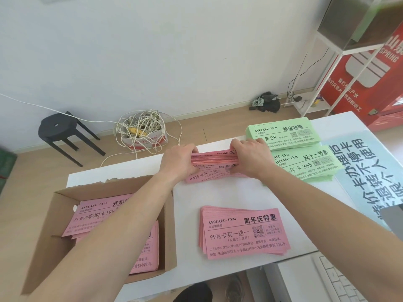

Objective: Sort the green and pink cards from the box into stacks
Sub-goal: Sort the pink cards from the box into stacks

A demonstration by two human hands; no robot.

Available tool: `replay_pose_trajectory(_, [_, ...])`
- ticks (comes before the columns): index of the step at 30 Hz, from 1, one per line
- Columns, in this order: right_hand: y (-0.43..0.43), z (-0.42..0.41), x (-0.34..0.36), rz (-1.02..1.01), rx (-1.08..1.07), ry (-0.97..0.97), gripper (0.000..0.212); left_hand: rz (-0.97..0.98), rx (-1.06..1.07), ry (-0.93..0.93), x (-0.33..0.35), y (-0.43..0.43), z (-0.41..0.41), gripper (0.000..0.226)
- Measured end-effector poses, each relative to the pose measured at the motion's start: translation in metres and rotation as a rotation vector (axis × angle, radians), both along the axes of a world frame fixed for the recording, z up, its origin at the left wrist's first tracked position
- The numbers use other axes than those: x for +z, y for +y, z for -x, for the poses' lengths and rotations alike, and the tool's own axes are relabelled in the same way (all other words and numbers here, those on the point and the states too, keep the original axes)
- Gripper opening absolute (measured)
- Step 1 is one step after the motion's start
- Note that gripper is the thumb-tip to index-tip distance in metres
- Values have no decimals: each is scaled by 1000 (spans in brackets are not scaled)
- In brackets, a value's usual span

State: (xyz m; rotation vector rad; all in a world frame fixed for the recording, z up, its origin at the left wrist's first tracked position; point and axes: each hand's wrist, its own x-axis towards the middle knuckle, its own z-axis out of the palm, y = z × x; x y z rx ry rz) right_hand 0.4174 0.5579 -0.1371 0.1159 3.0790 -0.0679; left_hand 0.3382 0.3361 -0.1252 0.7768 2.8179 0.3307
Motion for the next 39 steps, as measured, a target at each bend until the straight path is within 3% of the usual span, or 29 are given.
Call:
replay_pose_trajectory(4, [14,-12,1,111,-65,-62,45,-70,78,-142,-3,-8,-7,48])
replay_pose_trajectory(8, [26,-25,1,429,-221,-97,40,-95,120,-185,-1,-7,-6,61])
replay_pose_trajectory(13, [26,-33,-7,794,-287,-81,39,-80,79,-208,-1,-8,-1,56])
replay_pose_trajectory(18, [19,-38,-29,1028,-400,31,30,-225,262,-277,-3,-2,2,55])
replay_pose_trajectory(22, [18,-42,-32,1197,-435,110,36,-338,412,-282,-5,8,-3,60])
replay_pose_trajectory(31, [13,-51,-44,1311,-473,217,32,-857,861,-347,-37,24,-43,61])
replay_pose_trajectory(36, [13,-52,-54,1339,-464,219,35,-949,875,-401,-55,26,-42,45])
replay_pose_trajectory(39, [9,-53,-65,1369,-484,231,47,-971,844,-410,-60,24,-40,46])
